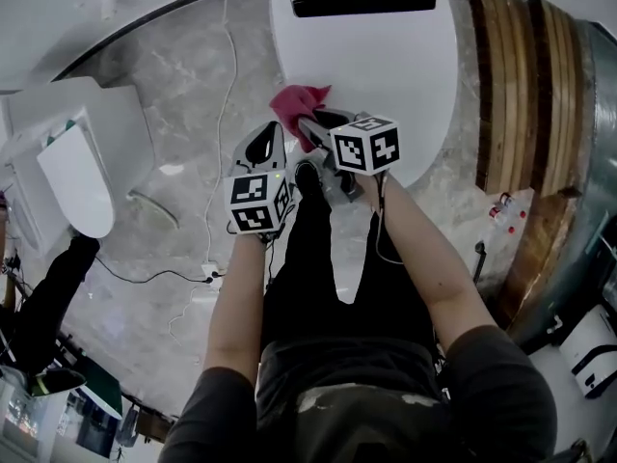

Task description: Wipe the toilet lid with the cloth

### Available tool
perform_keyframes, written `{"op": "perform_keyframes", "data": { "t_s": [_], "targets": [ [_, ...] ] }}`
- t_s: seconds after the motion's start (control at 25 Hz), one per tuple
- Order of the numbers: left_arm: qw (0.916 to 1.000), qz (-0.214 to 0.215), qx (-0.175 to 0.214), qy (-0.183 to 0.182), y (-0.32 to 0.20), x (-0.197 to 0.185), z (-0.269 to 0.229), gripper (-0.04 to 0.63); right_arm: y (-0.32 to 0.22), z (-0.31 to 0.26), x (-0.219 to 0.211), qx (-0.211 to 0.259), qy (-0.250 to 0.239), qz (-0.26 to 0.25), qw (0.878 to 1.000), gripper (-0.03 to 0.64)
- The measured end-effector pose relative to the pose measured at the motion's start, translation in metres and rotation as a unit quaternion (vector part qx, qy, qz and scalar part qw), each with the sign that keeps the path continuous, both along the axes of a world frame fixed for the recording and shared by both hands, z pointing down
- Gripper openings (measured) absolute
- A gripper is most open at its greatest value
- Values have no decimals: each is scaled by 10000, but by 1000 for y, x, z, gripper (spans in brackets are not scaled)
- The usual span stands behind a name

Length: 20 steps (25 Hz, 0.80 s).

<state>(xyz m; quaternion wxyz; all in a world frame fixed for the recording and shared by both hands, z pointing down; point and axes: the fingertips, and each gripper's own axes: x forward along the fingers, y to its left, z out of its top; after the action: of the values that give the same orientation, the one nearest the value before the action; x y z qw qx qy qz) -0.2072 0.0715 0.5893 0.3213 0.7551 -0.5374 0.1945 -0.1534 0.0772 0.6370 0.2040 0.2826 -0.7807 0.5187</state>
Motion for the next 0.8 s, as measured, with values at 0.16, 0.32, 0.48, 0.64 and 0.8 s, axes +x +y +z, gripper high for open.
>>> {"op": "perform_keyframes", "data": {
  "t_s": [0.16,0.32,0.48,0.64,0.8],
  "targets": [
    [10000,16,-61,21,11,19,8,8,-1,16,24,-50,125,89,9999,77],
    [9998,128,-134,112,18,57,13,8,-3,18,67,-58,189,264,9995,77],
    [9989,430,-170,88,21,111,18,8,-3,19,127,-60,272,490,9984,77],
    [9974,679,-194,150,21,164,20,8,-7,18,195,-11,451,820,9956,77],
    [9956,900,-187,158,19,214,22,9,-11,17,259,39,557,1171,9916,77]
  ]
}}
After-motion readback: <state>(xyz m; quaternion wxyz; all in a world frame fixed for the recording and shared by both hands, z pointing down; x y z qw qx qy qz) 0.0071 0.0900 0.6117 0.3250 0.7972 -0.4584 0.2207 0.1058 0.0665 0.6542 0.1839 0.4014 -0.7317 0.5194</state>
